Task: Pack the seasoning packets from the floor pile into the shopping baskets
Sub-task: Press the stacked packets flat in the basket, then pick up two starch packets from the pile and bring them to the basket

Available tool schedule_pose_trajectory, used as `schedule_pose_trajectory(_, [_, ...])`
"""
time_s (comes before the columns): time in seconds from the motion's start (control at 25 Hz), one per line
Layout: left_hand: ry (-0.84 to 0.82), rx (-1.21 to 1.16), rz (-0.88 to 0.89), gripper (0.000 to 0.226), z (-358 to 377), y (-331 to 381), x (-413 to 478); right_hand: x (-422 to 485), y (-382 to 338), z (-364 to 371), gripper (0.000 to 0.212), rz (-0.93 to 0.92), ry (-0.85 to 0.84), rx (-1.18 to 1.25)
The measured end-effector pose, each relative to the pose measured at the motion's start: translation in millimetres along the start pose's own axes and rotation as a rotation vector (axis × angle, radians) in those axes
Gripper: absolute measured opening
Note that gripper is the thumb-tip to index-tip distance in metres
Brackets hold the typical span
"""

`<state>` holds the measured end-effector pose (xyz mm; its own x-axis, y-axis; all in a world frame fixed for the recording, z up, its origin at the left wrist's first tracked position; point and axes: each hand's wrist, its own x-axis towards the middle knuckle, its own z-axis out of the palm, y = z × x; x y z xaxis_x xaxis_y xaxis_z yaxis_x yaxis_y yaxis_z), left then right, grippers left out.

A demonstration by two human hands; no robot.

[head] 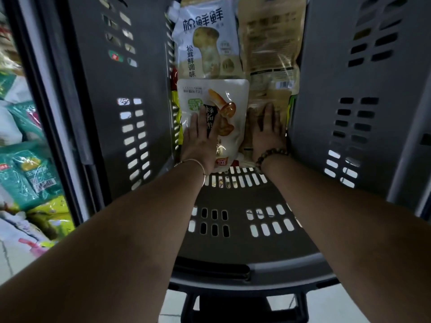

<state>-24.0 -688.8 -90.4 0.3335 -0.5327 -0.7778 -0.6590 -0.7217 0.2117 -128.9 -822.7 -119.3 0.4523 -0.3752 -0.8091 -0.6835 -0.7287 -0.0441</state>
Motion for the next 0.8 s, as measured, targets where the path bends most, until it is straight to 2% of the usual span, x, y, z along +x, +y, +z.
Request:
schedule_pose_trajectory(0.12, [-0.052, -0.035, 0.008, 0.104, -18.0, -1.7, -8.2, -10.1, -2.5, -22.4, 0.100, 0.010, -0.056, 0.074])
schedule_pose_trajectory(0.24, [-0.078, -0.155, -0.035, 0.092, -38.5, 0.8, -21.5, -27.3, -9.0, -45.4, 0.076, 0.055, -0.016, 0.131])
schedule_pose_trajectory(0.44, [0.192, -0.332, -0.032, 0.062, -82.8, 19.3, -69.7, -69.2, -24.5, -86.7, 0.073, 0.082, 0.077, 0.202])
schedule_pose_trajectory(0.6, [0.325, -0.515, 0.040, 0.061, -113.4, 20.3, -126.5, -112.8, -47.3, -122.6, 0.074, -0.029, 0.118, 0.100])
schedule_pose_trajectory(0.8, [0.613, -0.647, 0.090, 0.054, -150.3, -17.4, -201.3, -168.5, -88.1, -161.9, 0.074, -0.162, 0.256, 0.159])
